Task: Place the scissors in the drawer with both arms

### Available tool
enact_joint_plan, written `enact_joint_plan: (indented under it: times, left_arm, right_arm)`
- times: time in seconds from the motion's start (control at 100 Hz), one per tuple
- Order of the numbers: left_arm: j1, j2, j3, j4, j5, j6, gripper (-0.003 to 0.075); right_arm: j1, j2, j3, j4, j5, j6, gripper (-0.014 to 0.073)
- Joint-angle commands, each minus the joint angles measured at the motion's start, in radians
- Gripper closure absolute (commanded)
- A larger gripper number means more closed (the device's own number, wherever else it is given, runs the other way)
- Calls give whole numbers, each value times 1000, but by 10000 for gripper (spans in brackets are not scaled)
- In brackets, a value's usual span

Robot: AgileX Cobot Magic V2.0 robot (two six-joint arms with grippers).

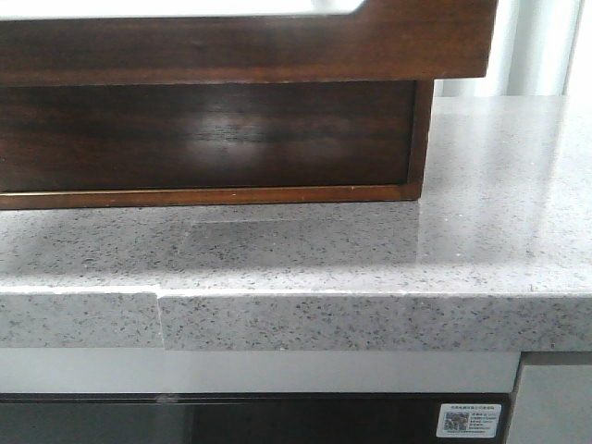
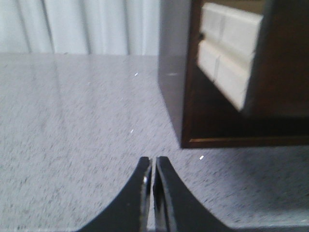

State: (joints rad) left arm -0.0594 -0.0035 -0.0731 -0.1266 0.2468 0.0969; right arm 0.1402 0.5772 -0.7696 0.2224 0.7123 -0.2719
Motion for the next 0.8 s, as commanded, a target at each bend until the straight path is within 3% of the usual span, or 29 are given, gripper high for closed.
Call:
enact_joint_plan:
  times: [0.0, 0.12, 0.16, 0.79]
  left_arm:
    - [1, -31, 28, 62, -158, -80, 741]
    - [1, -33, 109, 66, -271, -91, 741]
    - [1, -33, 101, 86, -225, -91, 741]
    - [3, -33, 105, 73, -247, -97, 741]
  right_arm:
    - [-6, 0, -27, 5, -63, -1, 662]
    - [-6, 0, -27, 5, -65, -1, 662]
    - [-6, 0, -27, 5, -63, -1, 662]
    - [-6, 0, -27, 5, -63, -1, 662]
